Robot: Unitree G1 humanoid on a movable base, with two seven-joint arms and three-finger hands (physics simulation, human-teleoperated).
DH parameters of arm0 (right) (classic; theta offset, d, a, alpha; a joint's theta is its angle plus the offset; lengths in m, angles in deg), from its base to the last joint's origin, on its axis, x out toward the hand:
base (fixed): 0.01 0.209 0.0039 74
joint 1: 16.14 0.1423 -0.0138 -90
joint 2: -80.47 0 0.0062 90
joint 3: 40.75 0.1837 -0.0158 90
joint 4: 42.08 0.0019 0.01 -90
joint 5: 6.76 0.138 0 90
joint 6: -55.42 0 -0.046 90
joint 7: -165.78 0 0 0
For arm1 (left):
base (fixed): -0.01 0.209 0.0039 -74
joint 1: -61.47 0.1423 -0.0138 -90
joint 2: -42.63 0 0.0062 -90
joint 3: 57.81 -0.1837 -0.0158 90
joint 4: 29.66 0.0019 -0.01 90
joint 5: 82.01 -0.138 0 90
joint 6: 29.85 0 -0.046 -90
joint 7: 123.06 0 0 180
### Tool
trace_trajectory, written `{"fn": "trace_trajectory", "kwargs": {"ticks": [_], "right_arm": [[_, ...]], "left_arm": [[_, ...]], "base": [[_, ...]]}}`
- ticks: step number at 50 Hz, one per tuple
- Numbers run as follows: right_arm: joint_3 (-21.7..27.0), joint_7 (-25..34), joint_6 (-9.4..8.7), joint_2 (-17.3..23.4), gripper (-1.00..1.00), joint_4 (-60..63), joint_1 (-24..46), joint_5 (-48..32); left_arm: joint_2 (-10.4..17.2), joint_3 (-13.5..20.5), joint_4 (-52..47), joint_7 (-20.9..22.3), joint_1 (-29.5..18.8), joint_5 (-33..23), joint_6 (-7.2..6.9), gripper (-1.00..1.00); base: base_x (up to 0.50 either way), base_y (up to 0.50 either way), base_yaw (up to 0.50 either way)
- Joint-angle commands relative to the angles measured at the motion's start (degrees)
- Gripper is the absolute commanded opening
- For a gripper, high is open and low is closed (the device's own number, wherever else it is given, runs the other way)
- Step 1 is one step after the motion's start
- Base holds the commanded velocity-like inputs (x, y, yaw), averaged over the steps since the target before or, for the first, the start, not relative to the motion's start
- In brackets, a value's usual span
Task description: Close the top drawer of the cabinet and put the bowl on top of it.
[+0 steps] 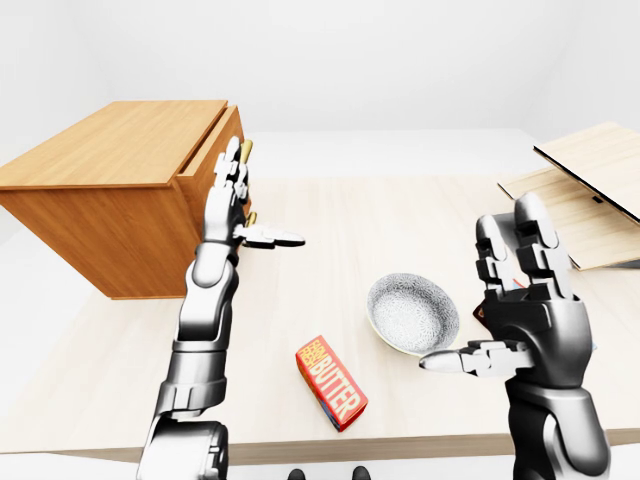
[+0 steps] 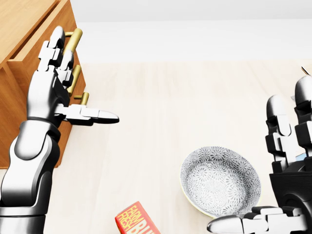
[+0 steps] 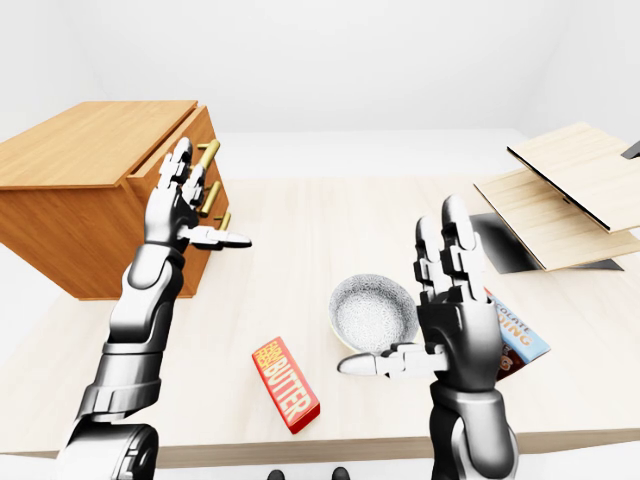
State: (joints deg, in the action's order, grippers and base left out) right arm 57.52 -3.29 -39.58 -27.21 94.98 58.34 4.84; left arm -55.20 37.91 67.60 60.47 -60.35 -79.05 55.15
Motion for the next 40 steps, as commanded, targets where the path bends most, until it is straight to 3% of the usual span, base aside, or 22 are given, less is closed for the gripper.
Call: {"fn": "trace_trajectory", "kwargs": {"ticks": [1,40], "right_arm": [[-0.2,-0.1,0.0,0.0,1.0,1.1,-0.2,-0.1],[-1.8,-0.4,0.0,0.0,1.0,-0.5,-0.9,-1.0]], "left_arm": [[0.8,0.6,2.8,-0.1,0.1,0.2,0.0,1.0],[3.6,2.8,9.5,-3.3,-0.8,2.3,0.0,1.0]], "base": [[0.0,0.0,0.0],[0.0,0.0,0.0]]}}
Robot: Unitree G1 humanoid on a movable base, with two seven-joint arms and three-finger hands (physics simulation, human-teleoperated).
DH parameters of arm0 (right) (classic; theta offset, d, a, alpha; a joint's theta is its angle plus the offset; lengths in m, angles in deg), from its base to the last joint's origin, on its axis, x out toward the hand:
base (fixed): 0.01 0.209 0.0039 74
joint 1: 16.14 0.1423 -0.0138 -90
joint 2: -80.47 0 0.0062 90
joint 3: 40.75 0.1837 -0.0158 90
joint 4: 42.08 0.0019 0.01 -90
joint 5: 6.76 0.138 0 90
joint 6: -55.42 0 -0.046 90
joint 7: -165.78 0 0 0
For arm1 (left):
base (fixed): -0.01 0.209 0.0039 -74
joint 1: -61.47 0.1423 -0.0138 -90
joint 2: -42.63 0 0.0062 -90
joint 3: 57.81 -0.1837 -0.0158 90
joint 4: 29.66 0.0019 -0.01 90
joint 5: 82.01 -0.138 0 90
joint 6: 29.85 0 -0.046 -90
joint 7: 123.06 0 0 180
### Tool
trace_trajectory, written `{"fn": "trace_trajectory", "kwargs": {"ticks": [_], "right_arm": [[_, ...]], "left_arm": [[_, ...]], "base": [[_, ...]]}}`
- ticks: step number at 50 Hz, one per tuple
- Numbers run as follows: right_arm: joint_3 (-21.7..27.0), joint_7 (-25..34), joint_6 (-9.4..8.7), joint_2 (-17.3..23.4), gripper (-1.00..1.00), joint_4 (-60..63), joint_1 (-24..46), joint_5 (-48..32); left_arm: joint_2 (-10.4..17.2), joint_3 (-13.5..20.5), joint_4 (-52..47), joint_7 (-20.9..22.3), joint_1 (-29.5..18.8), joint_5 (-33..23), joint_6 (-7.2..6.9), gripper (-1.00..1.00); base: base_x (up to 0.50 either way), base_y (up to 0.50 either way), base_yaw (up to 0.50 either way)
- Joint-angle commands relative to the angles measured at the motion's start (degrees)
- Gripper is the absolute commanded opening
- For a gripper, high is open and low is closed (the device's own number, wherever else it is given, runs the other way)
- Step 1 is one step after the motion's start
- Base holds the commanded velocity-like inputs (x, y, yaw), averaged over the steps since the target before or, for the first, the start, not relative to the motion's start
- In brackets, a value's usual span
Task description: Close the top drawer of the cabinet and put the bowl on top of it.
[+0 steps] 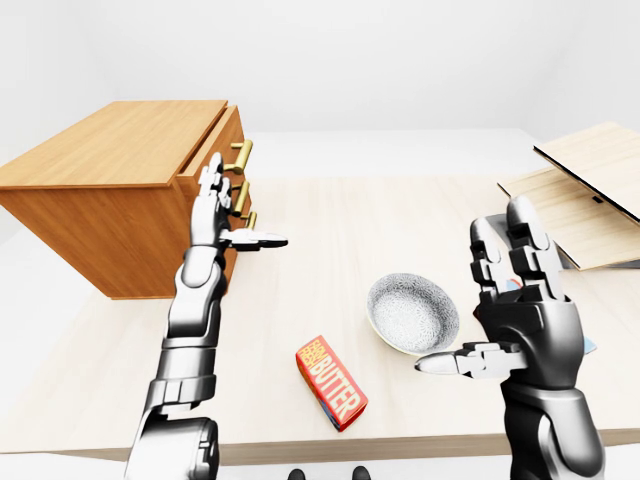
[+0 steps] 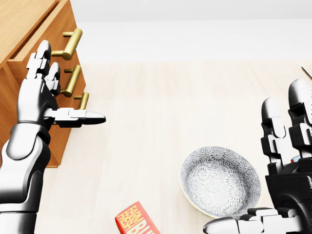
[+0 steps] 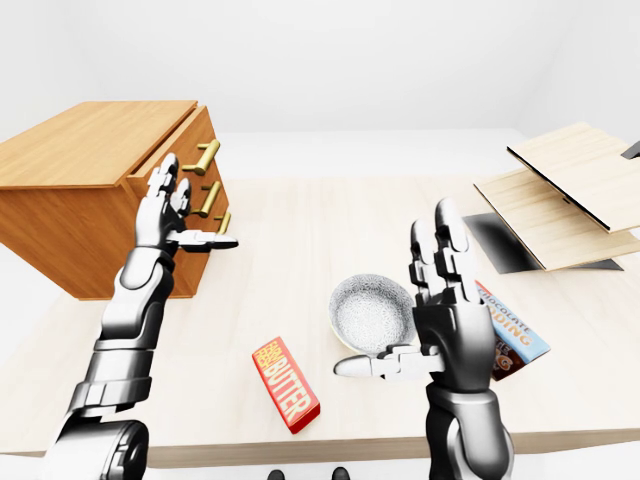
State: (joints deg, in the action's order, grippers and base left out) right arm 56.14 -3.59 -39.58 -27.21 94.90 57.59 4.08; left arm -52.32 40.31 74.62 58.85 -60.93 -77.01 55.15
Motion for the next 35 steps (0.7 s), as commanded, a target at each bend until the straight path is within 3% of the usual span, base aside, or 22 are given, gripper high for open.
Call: {"fn": "trace_trajectory", "kwargs": {"ticks": [1,10,35], "right_arm": [[-0.5,-0.1,0.0,0.1,1.0,-0.6,-0.1,-0.3],[-0.6,-0.3,0.0,0.2,1.0,-1.0,0.0,-0.3],[-0.6,-0.4,0.0,0.2,1.0,-0.3,0.4,-0.5]], "left_arm": [[0.8,0.5,2.5,-1.3,-0.2,0.7,0.0,1.0],[1.6,0.7,6.6,-3.7,-1.4,-0.6,0.0,1.0],[3.8,2.3,11.6,-4.2,-3.3,2.2,0.0,1.0]], "base": [[0.0,0.0,0.0],[0.0,0.0,0.0],[0.0,0.0,0.0]]}}
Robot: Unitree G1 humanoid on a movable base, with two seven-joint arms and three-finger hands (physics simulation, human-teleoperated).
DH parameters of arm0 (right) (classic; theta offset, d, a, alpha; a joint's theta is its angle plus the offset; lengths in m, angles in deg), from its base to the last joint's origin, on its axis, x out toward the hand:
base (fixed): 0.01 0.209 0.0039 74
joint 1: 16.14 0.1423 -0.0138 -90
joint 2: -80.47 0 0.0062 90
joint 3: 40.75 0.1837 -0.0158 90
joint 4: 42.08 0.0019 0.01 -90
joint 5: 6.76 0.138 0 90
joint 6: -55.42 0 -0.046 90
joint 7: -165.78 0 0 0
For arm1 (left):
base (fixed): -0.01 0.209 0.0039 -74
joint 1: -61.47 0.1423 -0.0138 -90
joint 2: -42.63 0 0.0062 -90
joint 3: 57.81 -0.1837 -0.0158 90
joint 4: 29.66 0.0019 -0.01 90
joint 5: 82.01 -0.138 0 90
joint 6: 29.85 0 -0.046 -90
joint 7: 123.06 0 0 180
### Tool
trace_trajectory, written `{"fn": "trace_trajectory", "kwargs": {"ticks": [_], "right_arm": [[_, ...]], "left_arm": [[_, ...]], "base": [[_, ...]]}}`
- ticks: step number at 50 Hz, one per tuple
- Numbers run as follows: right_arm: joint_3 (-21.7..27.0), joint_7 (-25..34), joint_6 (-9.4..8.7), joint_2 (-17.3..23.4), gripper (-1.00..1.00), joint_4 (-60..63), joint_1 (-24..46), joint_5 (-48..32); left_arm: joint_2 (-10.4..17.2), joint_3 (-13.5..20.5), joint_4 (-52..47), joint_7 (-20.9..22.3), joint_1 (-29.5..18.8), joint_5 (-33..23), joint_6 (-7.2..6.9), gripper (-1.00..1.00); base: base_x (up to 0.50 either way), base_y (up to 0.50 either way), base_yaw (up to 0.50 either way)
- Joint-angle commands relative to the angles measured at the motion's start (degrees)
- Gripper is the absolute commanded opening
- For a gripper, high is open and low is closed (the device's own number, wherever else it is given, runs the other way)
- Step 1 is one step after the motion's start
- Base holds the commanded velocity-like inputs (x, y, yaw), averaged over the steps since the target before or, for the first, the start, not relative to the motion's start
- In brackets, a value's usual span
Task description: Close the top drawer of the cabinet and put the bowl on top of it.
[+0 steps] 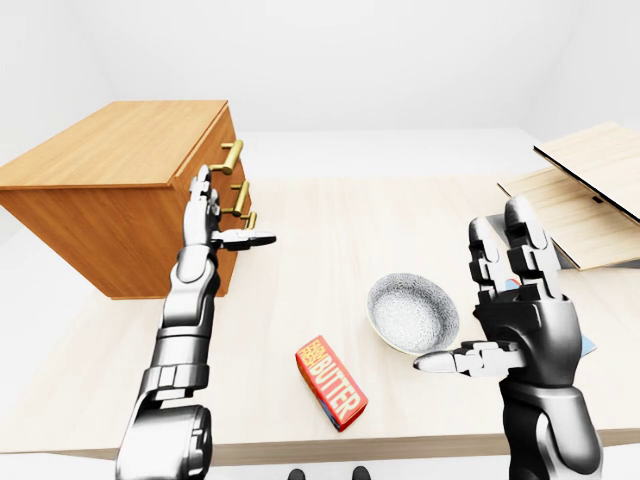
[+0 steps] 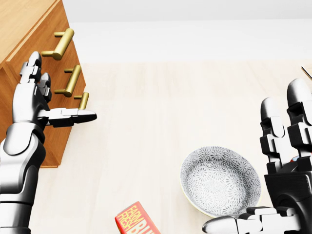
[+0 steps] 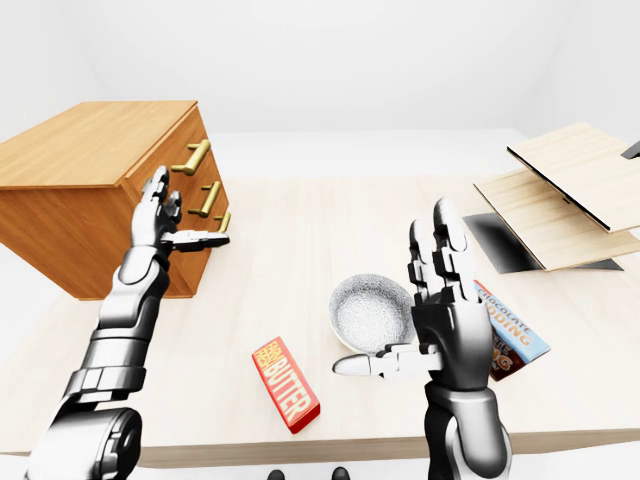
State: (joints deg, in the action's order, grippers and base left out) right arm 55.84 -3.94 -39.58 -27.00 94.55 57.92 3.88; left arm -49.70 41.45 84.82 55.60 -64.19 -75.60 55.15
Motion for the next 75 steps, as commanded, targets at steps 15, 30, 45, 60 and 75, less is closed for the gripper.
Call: {"fn": "trace_trajectory", "kwargs": {"ticks": [15,30,45,60,75], "right_arm": [[-0.9,-0.2,0.0,0.1,1.0,0.1,-0.4,-0.6],[-1.1,-0.3,0.0,0.1,1.0,0.0,-0.4,-0.6],[-0.7,-0.2,0.0,0.1,1.0,-0.7,-0.3,-0.3],[0.7,0.5,0.0,-0.1,1.0,-0.4,-0.5,0.4],[2.4,1.0,0.0,-0.2,1.0,-0.8,0.5,1.1]], "left_arm": [[2.3,2.2,-2.4,-1.5,1.2,2.8,0.0,1.0],[2.1,1.9,-2.9,-1.5,1.7,3.2,0.0,1.0],[-5.7,-4.5,-35.0,0.9,13.1,-2.4,0.0,1.0],[-10.8,-9.7,-51.3,6.2,19.0,-9.6,0.0,1.0],[-13.1,-14.3,-54.4,6.6,19.5,-21.2,0.0,1.0]], "base": [[0.0,0.0,0.0],[0.0,0.0,0.0],[0.0,0.0,0.0],[0.0,0.0,0.0],[0.0,0.0,0.0]]}}
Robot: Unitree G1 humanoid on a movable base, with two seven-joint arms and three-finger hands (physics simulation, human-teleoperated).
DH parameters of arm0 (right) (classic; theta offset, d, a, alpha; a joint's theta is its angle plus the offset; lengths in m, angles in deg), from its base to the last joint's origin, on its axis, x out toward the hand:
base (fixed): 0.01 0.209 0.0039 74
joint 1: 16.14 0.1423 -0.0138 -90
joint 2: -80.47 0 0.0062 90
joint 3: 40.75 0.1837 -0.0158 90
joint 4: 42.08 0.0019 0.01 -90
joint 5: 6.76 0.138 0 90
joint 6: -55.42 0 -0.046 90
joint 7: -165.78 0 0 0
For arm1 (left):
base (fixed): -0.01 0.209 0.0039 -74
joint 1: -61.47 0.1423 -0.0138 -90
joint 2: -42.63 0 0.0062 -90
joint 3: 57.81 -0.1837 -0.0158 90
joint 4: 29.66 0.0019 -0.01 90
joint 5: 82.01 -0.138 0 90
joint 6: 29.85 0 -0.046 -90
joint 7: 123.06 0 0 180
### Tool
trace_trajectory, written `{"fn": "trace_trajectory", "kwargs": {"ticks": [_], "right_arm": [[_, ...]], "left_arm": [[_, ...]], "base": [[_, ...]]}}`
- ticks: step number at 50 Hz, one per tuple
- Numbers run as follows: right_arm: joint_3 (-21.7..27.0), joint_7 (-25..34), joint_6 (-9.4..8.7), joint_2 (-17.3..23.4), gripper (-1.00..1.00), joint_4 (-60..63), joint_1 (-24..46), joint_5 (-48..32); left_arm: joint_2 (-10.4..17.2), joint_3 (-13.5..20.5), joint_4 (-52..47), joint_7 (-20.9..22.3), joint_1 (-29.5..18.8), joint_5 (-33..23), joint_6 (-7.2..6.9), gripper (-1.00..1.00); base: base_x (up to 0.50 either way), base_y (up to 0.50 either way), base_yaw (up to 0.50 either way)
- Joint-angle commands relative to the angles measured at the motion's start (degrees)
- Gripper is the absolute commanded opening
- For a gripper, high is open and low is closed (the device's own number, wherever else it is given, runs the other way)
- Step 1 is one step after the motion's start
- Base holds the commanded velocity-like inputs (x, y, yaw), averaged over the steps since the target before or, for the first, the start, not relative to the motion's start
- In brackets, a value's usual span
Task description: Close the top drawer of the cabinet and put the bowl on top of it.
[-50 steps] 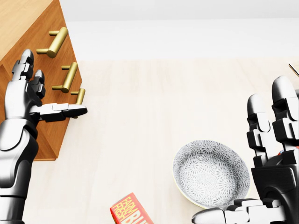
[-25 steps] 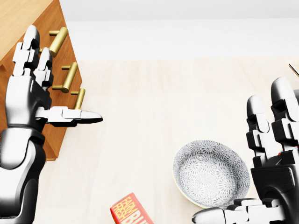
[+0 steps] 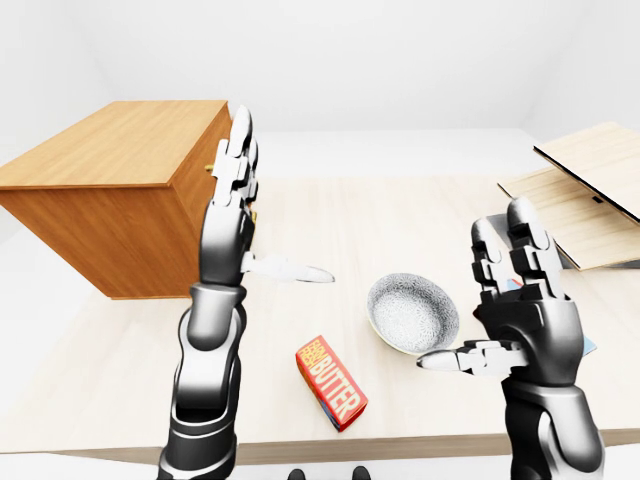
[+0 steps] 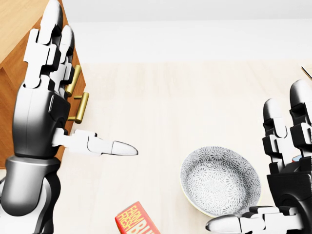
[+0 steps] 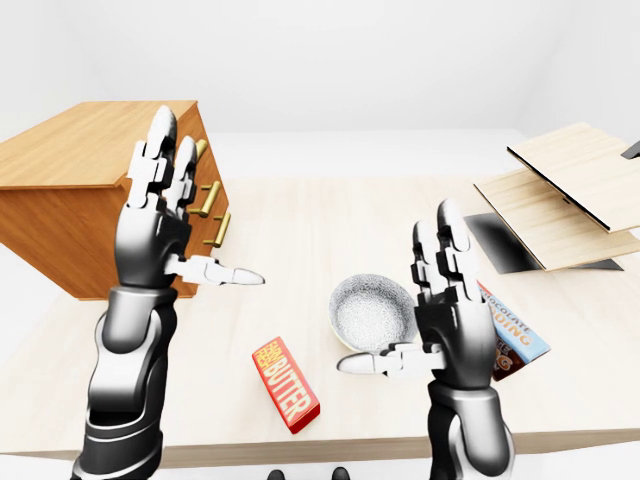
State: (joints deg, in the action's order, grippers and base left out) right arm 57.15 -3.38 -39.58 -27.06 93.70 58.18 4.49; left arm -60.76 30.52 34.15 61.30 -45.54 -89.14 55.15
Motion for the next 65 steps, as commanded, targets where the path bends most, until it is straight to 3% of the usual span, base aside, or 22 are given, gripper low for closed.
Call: {"fn": "trace_trajectory", "kwargs": {"ticks": [1,15,29,65], "right_arm": [[1.3,0.4,0.0,0.0,1.0,-0.3,0.6,0.6],[4.2,2.3,0.0,0.1,1.0,-2.6,1.3,2.5],[8.9,3.2,0.0,0.6,1.0,-5.0,3.1,5.4],[17.0,4.0,0.0,1.6,1.0,-3.3,4.6,12.1]], "left_arm": [[-2.2,-3.7,-3.5,0.6,0.6,-9.0,0.0,1.0],[-5.8,-8.7,0.9,1.3,-1.5,-21.5,0.0,1.0],[-9.6,-13.3,4.9,2.7,1.1,-31.7,0.0,1.0],[-15.9,-22.9,3.0,7.5,5.5,-50.0,0.0,1.0]], "base": [[0.0,0.0,0.0],[0.0,0.0,0.0],[0.0,0.0,0.0],[0.0,0.0,0.0]]}}
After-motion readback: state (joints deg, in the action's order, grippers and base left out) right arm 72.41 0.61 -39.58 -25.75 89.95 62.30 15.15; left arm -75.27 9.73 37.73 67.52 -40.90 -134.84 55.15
